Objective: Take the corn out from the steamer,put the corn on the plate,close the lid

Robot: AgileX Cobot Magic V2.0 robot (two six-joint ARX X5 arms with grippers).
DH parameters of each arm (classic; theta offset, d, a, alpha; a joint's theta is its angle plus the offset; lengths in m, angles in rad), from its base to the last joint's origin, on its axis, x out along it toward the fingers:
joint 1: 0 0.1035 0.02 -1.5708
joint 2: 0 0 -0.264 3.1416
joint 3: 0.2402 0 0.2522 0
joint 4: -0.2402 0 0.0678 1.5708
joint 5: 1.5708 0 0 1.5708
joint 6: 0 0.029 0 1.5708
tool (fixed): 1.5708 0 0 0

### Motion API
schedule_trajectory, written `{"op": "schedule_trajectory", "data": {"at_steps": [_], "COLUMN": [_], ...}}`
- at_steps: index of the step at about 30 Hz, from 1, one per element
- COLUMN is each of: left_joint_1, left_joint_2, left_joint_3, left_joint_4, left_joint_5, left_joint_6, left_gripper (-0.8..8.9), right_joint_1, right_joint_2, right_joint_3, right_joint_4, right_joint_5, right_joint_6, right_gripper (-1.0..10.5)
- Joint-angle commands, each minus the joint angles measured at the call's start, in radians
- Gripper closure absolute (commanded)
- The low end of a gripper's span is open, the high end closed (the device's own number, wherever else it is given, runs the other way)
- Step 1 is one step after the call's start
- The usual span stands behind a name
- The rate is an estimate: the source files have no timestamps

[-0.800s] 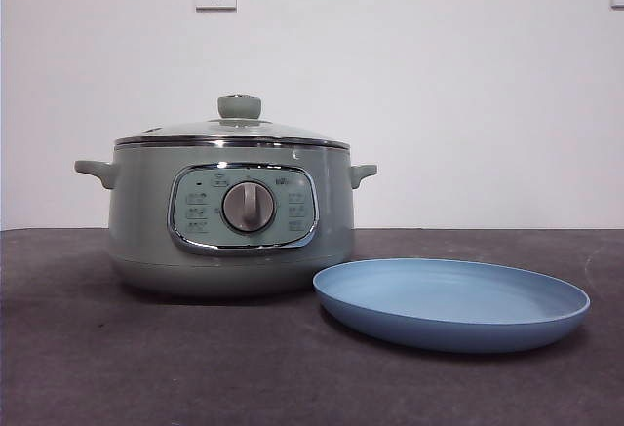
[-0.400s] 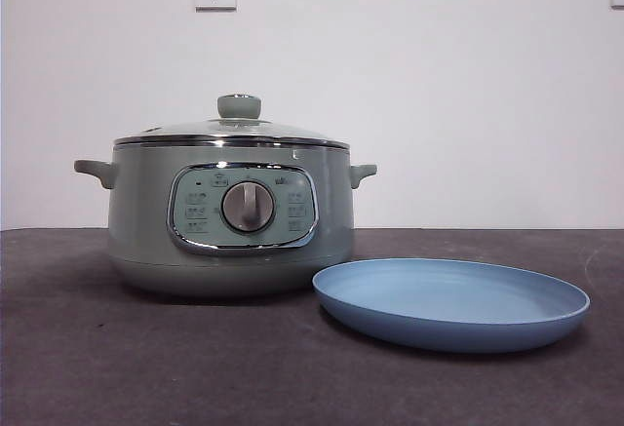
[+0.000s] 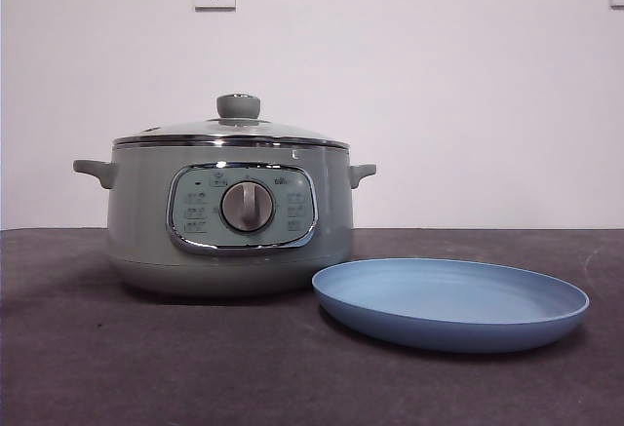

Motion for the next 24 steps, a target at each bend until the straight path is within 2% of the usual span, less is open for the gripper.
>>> {"op": "schedule_trajectory", "data": {"at_steps": [1,7,12,16,24], "left_joint_1": [-0.034,-0.078,-0.106,-0.12,-0.145], "left_joint_2": [0.089,0.254,0.341,0.378,0.401], "left_joint_3": [0.035,0.082,0.083,0.083,0.083], "left_joint_4": [0.043,0.109,0.125,0.123,0.11], "left_joint_5": [-0.05,-0.092,-0.145,-0.157,-0.238], "left_joint_6": [0.035,0.037,0.086,0.087,0.087], "left_gripper": [2.52,2.52,2.52,2.52,2.56], "right_joint_1": [0.001,0.001,0.001,0.001,0.001], "right_joint_2": [-0.001,0.0,0.0,0.0,0.0], "right_joint_3": [0.005,0.005,0.005,0.005,0.005], "right_joint_4": [0.0,-0.005,-0.014,-0.023,-0.026], "right_joint_5": [0.002,0.003,0.012,0.061,0.08], "right_joint_6": [0.003,0.003,0.002,0.002,0.002], "right_gripper": [3.8,3.8,3.8,3.8,3.8]}}
